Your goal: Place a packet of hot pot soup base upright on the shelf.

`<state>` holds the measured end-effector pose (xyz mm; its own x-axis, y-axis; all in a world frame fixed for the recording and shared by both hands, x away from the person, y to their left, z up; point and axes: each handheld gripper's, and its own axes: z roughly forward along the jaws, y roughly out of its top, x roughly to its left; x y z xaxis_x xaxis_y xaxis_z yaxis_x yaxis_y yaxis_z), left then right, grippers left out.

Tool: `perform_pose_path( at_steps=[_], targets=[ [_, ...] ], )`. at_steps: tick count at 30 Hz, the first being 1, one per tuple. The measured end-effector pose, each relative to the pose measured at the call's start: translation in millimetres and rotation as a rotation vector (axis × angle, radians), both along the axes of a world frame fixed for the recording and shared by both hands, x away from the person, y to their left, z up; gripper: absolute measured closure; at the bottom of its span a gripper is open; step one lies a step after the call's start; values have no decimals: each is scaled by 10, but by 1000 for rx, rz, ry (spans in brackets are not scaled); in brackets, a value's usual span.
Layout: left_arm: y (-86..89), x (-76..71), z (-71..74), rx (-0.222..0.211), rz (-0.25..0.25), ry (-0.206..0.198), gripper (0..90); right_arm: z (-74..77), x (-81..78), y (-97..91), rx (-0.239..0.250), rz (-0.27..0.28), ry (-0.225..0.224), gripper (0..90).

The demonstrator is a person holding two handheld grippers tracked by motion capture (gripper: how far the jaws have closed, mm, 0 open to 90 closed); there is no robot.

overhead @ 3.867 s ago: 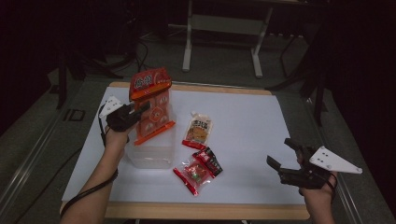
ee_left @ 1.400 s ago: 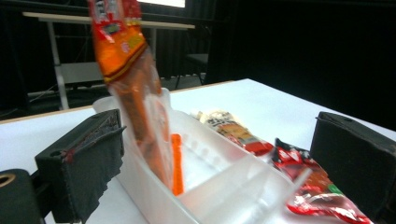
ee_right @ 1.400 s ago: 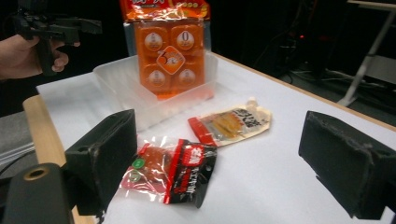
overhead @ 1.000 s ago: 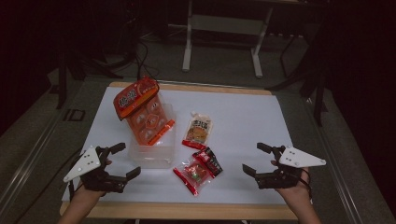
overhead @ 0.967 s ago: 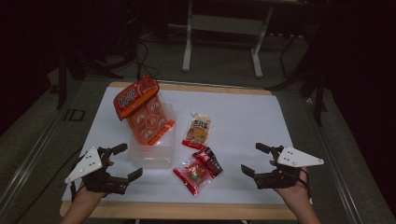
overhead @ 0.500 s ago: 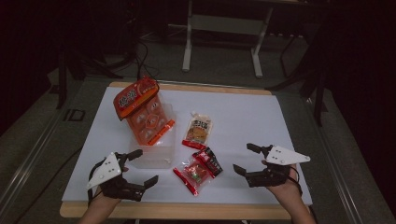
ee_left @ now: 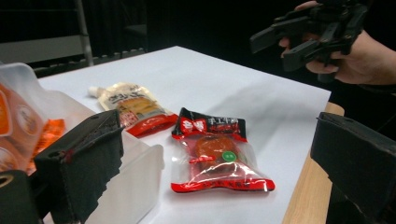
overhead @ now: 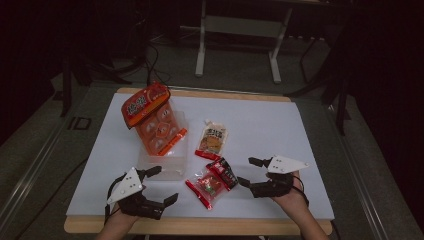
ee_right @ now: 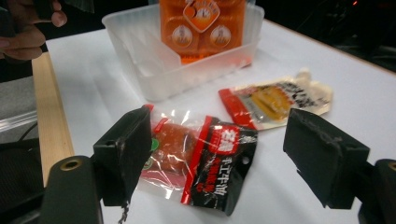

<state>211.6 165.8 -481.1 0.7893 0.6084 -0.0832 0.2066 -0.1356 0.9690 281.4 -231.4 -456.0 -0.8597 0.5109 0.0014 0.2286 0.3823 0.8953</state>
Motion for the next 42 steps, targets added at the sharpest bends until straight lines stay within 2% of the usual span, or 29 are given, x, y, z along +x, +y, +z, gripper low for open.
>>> perform_pose_path(
  at_steps=[5,8,12,15,20,21,27,30,33,38,40,42],
  targets=[
    [-48,-11,-49,0,-13,-2,29,-113,60,58,-25,-1,27,235],
    [-76,-11,-62,5,-27,-1,29,-228,120,101,-41,-2,62,257],
    [-93,-12,-78,5,-33,4,30,-304,150,134,-61,0,73,261],
    [-103,-11,-94,9,-39,4,30,-413,207,168,-82,-8,110,261],
    [-107,-13,-102,11,-44,6,29,-484,239,194,-98,-7,122,261],
    [-113,-12,-110,11,-45,8,29,-539,264,219,-117,-9,134,261],
    [-126,-16,-120,23,-50,9,30,-677,318,251,-150,-17,173,267],
    [-129,-18,-127,21,-53,15,29,-709,329,254,-153,-19,186,267],
    [-135,-15,-143,23,-55,18,29,-742,354,271,-158,-22,210,325],
    [-135,-15,-144,24,-54,15,29,-769,377,298,-169,-25,218,326],
    [-124,-14,-149,23,-50,16,29,-816,393,358,-194,-25,238,336],
    [-118,-13,-148,21,-49,17,30,-814,381,376,-211,-27,233,359]
  ],
)
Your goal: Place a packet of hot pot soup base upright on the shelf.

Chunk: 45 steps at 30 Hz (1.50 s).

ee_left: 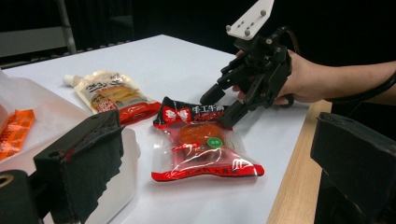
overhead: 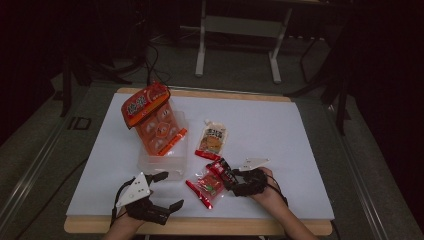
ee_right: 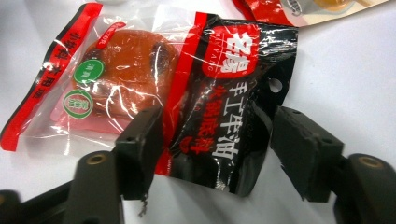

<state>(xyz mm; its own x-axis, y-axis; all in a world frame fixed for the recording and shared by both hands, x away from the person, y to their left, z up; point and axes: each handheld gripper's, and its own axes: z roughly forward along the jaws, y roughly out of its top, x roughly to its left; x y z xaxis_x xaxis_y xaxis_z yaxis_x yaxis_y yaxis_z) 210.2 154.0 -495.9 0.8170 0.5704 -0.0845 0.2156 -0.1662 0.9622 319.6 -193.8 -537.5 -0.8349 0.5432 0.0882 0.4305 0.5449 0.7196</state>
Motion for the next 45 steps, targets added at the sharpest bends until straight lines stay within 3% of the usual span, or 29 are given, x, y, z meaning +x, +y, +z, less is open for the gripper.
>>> perform_pose_path(
  at_steps=[4,5,7,8,10,11,13,15,20,31,42,45],
  targets=[
    [-1,-2,4,0,1,-1,30,7,-18,19,-9,-2,-5,414],
    [-8,-5,5,4,-1,-3,29,22,-31,27,-14,15,3,505],
    [-16,-8,3,4,-3,-3,29,25,-55,49,-14,20,6,588],
    [-16,-8,3,4,-3,-3,30,25,-55,49,-14,20,6,588],
    [-21,-7,-1,5,-2,-2,30,31,-69,71,-17,27,20,709],
    [-22,-4,-4,3,-3,-1,30,31,-69,71,-17,27,20,709],
    [-21,-1,-9,7,-1,1,29,36,-60,76,-8,43,48,813],
    [-22,0,-12,8,-1,2,30,41,-56,92,-9,45,63,849],
    [-15,-1,-9,9,0,-1,30,53,-69,91,0,31,63,862],
    [5,-5,12,7,5,-4,30,232,-141,74,31,46,24,871],
    [-19,-2,54,10,-1,-7,37,559,-246,-19,86,70,-71,873],
    [-22,-5,77,11,-2,-11,39,587,-256,-32,91,72,-77,874]
  ],
)
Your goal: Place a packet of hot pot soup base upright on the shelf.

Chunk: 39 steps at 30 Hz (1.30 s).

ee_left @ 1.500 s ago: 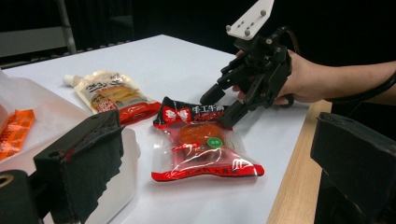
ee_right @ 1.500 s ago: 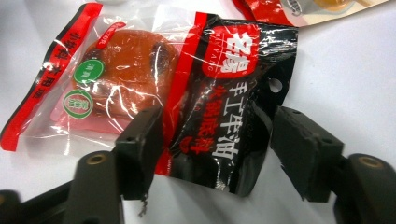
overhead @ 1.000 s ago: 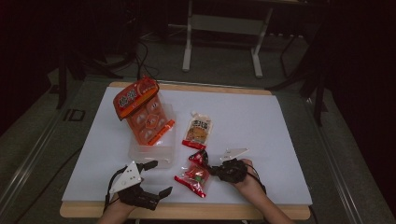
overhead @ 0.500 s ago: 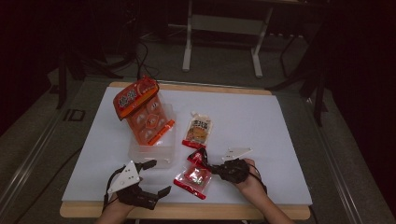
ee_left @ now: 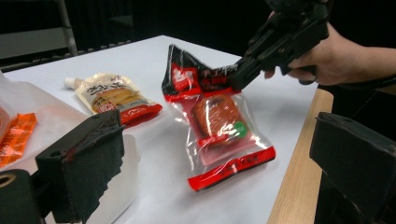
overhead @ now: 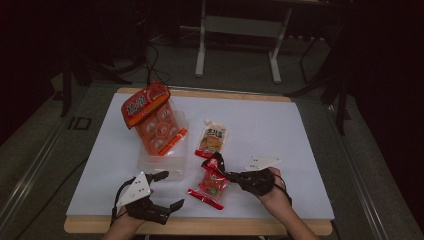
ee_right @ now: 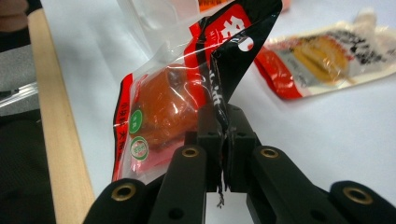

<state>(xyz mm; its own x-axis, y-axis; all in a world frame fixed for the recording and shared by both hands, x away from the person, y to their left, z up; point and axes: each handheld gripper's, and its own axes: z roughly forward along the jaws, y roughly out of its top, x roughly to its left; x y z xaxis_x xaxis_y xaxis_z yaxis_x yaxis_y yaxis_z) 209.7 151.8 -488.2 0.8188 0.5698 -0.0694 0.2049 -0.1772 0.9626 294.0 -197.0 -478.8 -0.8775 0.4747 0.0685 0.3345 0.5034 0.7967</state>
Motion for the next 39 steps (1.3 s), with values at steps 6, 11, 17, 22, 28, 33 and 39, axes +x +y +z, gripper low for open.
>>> perform_pose_path(
  at_steps=[6,11,17,22,28,33,39],
  targets=[
    [-21,38,71,-23,-13,17,44,168,-68,-95,15,6,-46,876],
    [-79,91,155,5,-24,5,48,278,-128,-142,25,13,-76,877],
    [-156,214,235,-10,-33,7,90,348,-212,-152,34,31,-97,878],
    [-265,329,310,30,-72,-8,145,372,-267,-133,28,45,-109,878],
    [-395,439,384,44,-120,15,156,396,-318,-104,29,68,-116,878],
    [-481,542,415,33,-144,44,268,396,-344,-62,28,84,-117,879],
    [-601,660,442,49,-150,74,361,396,-354,-18,20,100,-114,880]
  ],
)
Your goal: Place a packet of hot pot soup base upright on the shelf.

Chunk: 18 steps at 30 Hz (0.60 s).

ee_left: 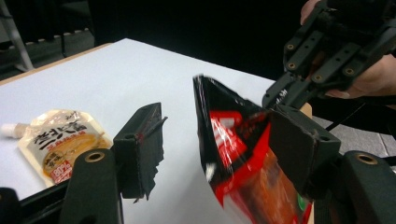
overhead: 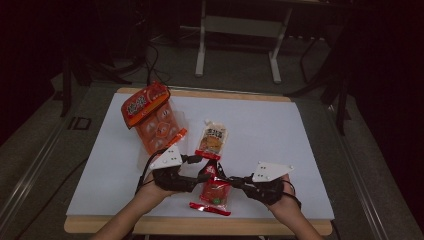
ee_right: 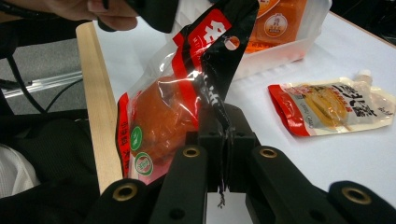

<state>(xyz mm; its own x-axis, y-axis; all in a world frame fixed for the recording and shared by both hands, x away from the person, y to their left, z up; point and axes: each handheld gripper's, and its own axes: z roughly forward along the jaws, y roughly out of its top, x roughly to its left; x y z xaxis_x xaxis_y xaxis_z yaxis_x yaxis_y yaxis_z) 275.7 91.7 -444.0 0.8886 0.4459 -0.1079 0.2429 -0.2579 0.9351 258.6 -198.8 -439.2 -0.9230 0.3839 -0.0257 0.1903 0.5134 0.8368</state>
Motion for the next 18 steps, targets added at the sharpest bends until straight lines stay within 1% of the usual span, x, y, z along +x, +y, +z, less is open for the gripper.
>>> perform_pose_path(
  at_steps=[1,3,4,7,8,9,10,13,14,15,18],
  targets=[
    [-12,17,0,3,-2,1,390,-3,4,4,1,4,4,879],
    [-31,34,1,18,2,-10,410,-8,5,12,1,3,3,880],
    [-37,45,1,20,-10,-6,445,-9,7,15,0,6,4,879],
    [-47,59,-1,26,-20,-3,541,-6,3,22,-1,7,2,880],
    [-55,73,-8,33,-34,10,541,-5,0,25,-1,8,0,880],
    [-57,81,-13,32,-51,20,576,2,-5,31,-2,10,-5,879],
    [-60,84,-16,31,-63,24,624,7,-8,35,-1,11,-7,880],
    [-73,79,-10,41,-90,24,705,14,-3,35,-3,11,-11,880],
    [-78,73,-7,45,-88,17,726,15,1,31,-5,8,-12,881],
    [-74,78,-3,44,-95,22,762,14,3,26,-5,4,-12,882],
    [-86,81,9,50,-82,31,822,8,6,13,-4,-2,-8,883]
  ],
)
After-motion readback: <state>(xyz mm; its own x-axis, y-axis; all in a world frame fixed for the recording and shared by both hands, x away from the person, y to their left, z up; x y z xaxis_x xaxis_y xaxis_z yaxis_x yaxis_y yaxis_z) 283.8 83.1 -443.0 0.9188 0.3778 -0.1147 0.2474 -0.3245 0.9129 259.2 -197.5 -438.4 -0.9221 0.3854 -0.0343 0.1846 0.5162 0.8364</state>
